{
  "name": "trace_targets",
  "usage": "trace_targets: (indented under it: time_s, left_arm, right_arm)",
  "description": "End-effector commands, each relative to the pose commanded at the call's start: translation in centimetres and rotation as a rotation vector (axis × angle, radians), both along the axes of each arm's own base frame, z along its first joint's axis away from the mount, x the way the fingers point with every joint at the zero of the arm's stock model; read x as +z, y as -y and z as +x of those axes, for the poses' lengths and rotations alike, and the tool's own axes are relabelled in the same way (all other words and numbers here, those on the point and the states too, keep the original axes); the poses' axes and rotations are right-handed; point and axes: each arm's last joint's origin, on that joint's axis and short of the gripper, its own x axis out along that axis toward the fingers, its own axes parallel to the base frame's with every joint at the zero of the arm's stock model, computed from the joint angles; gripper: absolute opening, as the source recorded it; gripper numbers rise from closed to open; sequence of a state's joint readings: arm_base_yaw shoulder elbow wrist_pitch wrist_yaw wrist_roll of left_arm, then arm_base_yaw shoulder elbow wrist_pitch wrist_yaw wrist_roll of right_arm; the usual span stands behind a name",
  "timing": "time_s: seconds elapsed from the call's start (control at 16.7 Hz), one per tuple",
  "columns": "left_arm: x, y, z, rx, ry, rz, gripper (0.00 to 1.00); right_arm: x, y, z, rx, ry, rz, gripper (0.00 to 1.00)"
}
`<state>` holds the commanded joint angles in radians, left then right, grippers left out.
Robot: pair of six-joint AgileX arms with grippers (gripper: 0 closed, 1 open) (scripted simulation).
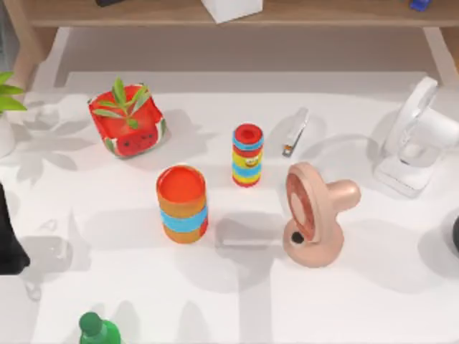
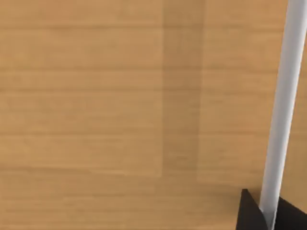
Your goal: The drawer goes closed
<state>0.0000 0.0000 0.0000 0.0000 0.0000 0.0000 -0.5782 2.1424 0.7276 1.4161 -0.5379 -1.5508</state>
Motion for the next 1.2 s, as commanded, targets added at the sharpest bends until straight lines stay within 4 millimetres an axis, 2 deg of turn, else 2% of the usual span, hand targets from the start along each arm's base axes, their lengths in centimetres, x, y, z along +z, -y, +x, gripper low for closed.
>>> trace_targets:
  time_s: [0.18, 0.6, 0.96, 1.2]
  left_arm:
    - [0.0, 0.0, 0.0, 0.0, 0.0, 0.0, 1.0]
    - [0.0, 0.0, 0.0, 0.0, 0.0, 0.0, 1.0]
    - [0.0, 0.0, 0.0, 0.0, 0.0, 0.0, 1.0]
    - [0.0, 0.0, 0.0, 0.0, 0.0, 0.0, 1.0]
  right_arm:
    - [0.1, 0.1, 0.9, -0.002, 0.003, -0.004, 0.0]
    - [0.0, 0.1, 5.9, 0.0, 0.0, -0.001, 0.0]
    - [0.0, 0.2, 6.2, -0.004, -0.003, 0.002, 0.0]
    - [-0.4, 0.3, 8.7, 0.0, -0.009, -0.001, 0.0]
